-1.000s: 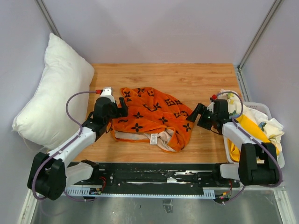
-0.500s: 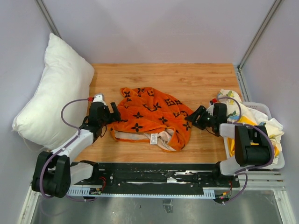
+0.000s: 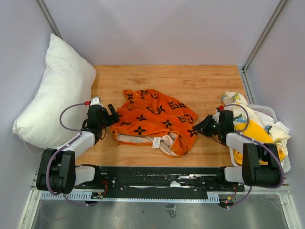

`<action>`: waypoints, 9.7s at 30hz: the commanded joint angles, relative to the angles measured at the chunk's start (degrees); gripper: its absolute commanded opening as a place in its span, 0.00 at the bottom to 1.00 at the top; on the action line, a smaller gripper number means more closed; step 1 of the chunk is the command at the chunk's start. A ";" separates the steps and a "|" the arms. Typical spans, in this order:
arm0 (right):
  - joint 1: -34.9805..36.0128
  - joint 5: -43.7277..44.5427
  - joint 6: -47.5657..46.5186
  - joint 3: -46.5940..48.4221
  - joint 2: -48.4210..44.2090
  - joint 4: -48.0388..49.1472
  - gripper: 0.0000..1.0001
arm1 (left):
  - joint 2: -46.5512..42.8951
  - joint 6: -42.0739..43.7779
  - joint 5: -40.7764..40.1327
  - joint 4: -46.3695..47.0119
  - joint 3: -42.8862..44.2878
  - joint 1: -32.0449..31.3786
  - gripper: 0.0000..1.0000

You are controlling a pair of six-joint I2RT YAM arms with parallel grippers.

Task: Remove the pillowcase from the pillow
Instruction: Fold the pillowcase at the center of the board.

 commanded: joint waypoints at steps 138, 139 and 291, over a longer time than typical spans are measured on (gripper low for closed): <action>11.30 24.68 -28.19 114.23 9.86 -31.68 0.01 | 18.31 14.29 6.70 -22.03 112.66 -0.78 0.00; 11.28 24.35 -28.05 115.22 9.86 -31.52 0.01 | 17.47 14.43 6.44 -21.27 112.37 -0.79 0.00; 24.66 34.92 -10.98 13.50 -27.22 -38.87 0.01 | -31.94 -10.25 -2.39 -20.14 5.83 14.58 0.00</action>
